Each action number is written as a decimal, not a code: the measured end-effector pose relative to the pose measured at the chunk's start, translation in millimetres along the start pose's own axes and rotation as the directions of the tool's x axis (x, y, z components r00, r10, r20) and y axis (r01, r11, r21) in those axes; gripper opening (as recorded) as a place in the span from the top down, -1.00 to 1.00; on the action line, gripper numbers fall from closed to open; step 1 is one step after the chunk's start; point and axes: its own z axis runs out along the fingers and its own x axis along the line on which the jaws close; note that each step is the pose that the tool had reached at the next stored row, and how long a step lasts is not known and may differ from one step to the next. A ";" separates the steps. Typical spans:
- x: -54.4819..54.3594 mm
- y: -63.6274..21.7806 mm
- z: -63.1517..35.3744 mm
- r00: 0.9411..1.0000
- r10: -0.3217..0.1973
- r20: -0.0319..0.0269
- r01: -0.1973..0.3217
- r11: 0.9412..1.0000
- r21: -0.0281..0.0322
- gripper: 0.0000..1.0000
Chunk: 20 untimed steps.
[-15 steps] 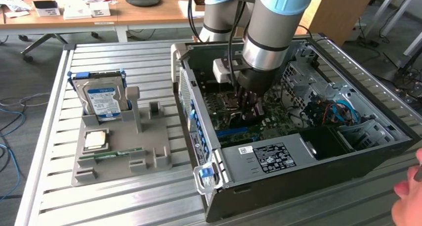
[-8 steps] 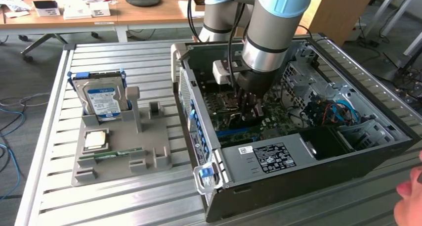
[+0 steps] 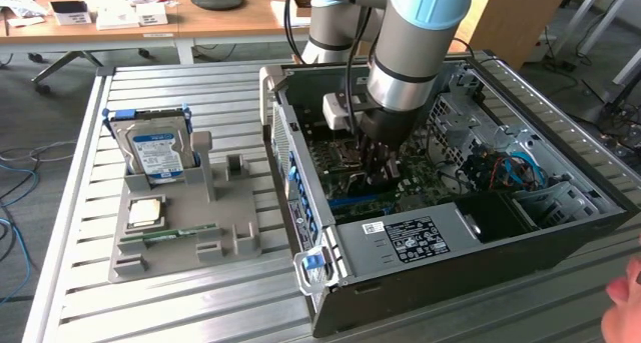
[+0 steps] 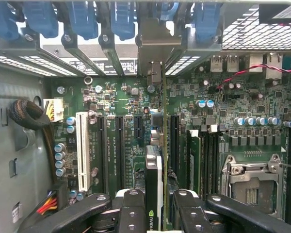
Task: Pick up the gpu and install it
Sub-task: 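Insert the gpu into the slot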
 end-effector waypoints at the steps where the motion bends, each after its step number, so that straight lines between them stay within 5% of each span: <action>1: 0.0 0.0 0.4 1.000 0.000 0.000 0.000 1.000 0.000 0.47; 20: 0.1 0.4 1.3 1.000 0.000 0.000 0.000 1.000 0.000 0.47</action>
